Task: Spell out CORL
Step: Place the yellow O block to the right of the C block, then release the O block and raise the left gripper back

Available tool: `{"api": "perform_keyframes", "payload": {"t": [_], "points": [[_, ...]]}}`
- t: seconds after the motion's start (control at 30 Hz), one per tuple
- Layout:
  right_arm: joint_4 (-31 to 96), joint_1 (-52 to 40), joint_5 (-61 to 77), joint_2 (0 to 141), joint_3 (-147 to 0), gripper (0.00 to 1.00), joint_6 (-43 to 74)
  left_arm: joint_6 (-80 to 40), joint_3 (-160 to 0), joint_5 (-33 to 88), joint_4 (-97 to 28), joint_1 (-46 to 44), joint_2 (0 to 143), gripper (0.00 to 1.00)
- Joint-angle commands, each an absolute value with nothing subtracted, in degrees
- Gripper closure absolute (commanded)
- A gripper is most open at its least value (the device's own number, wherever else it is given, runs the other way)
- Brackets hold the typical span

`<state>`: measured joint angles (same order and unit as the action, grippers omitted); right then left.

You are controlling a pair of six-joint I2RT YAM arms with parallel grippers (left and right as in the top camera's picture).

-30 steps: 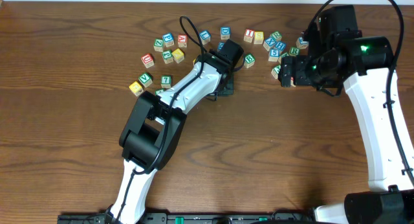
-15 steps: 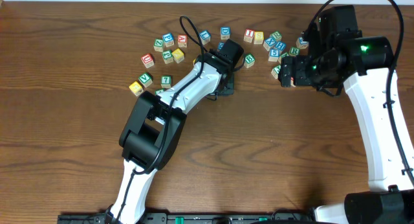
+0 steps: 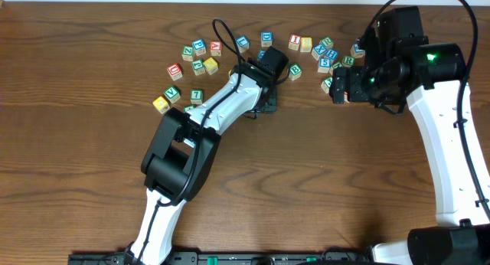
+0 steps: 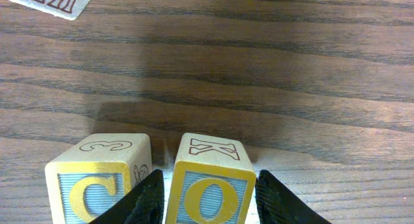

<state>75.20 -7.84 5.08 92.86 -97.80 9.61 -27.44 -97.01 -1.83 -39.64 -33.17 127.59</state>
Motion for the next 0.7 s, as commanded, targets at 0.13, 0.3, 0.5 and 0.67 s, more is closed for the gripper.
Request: {"api": "perform_keyframes", "payload": {"t": [0.13, 0.3, 0.5, 0.67], "points": [[75.3, -7.9, 4.4, 92.7, -97.7, 0.01, 9.1, -28.0, -96.7, -2.1, -39.8, -33.2, 128.5, 0.55], [75.3, -7.9, 4.4, 92.7, -97.7, 0.01, 9.1, -28.0, -96.7, -2.1, -39.7, -33.2, 128.5, 0.55], [75.2, -7.9, 4.4, 92.7, -97.7, 0.01, 9.1, -25.9, -98.5, -2.2, -39.6, -33.2, 128.4, 0.55], [75.2, -7.9, 4.4, 92.7, -97.7, 0.01, 9.1, -21.9, -100.7, -2.2, -40.2, -33.1, 126.7, 0.55]]}}
